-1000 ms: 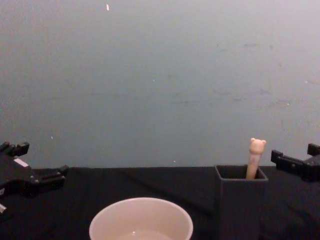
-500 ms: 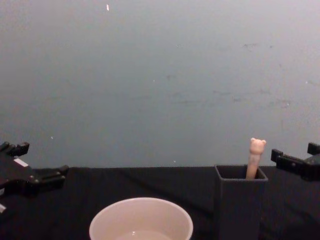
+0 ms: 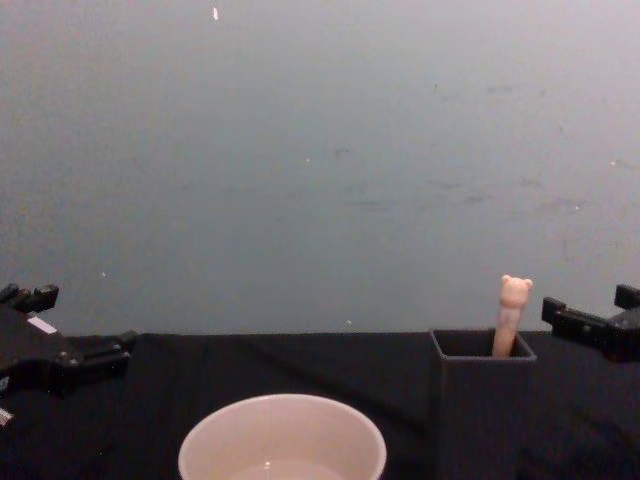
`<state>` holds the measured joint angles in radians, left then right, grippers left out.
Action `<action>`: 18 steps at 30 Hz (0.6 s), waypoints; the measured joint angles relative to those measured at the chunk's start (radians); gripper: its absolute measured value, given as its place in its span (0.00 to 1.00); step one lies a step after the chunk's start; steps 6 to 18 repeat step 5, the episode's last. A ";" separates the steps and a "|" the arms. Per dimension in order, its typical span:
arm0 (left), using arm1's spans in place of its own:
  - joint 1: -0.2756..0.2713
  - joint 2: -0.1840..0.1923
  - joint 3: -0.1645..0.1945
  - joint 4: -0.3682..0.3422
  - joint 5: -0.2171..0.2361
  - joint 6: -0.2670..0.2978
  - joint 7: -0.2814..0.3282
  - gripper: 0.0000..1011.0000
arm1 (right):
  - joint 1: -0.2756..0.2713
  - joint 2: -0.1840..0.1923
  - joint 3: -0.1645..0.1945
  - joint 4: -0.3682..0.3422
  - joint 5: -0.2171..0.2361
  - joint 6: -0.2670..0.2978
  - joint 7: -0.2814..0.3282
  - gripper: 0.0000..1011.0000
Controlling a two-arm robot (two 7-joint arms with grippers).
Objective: Pick up the stirring spoon with one hand, stir inside the cup, then place it back in its original position.
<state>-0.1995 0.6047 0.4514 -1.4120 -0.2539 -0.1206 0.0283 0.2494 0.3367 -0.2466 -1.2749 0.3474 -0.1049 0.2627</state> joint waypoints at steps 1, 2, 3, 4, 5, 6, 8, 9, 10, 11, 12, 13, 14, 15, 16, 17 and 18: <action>0.000 0.000 0.000 0.000 0.000 0.000 0.000 0.99 | 0.000 0.000 0.000 0.000 0.000 0.000 0.000 0.99; 0.000 0.000 0.000 0.000 0.000 0.000 0.000 0.99 | 0.000 0.000 0.000 0.000 0.000 0.000 0.000 0.99; 0.000 0.000 0.000 0.000 0.000 0.000 0.000 0.99 | 0.000 0.000 0.000 0.000 0.000 0.000 0.000 0.99; 0.000 0.000 0.000 0.000 0.000 0.000 0.000 0.99 | 0.000 0.000 0.000 0.000 0.000 0.000 0.000 0.99; 0.000 0.000 0.000 0.000 0.000 0.000 0.000 0.99 | 0.000 0.000 0.000 0.000 0.000 0.000 0.000 0.99; 0.000 0.000 0.000 0.000 0.000 0.000 0.000 0.99 | 0.000 0.000 0.000 0.000 0.000 0.000 0.000 0.99; 0.000 0.000 0.000 0.000 0.000 0.000 0.000 0.99 | 0.000 0.000 0.000 0.000 0.000 0.000 0.000 0.99; 0.000 0.000 0.000 0.000 0.000 0.000 0.000 0.99 | 0.000 0.000 0.000 0.000 0.000 0.000 0.000 0.99; 0.000 0.000 0.000 0.000 0.000 0.000 0.000 0.99 | 0.000 0.000 0.000 0.000 0.000 0.000 0.000 0.99; 0.000 0.000 0.000 0.000 0.000 0.000 0.000 0.99 | 0.000 0.000 0.000 0.000 0.000 0.000 0.000 0.99; 0.000 0.000 0.000 0.000 0.000 0.000 0.000 0.99 | 0.000 0.000 0.000 0.000 0.000 0.000 0.000 0.99; 0.000 0.000 0.000 0.000 0.000 0.000 0.000 0.99 | 0.000 0.000 0.000 0.000 0.000 0.000 0.000 0.99; 0.000 0.000 0.000 0.000 0.000 0.000 0.000 0.99 | 0.000 0.000 0.000 0.000 0.000 0.000 0.000 0.99; 0.000 0.000 0.000 0.000 0.000 0.000 0.000 0.99 | 0.000 0.000 0.000 0.000 0.000 0.000 0.000 0.99; 0.000 0.000 0.000 0.000 0.000 0.000 0.000 0.99 | 0.000 0.000 0.000 0.000 0.000 0.000 0.000 0.99; 0.000 0.000 0.000 0.000 0.000 0.000 0.000 0.99 | 0.000 0.000 0.000 0.000 0.000 0.000 0.000 0.99; 0.000 0.000 0.000 0.000 0.000 0.000 0.000 0.99 | 0.000 0.000 0.000 0.000 0.000 0.000 0.000 0.99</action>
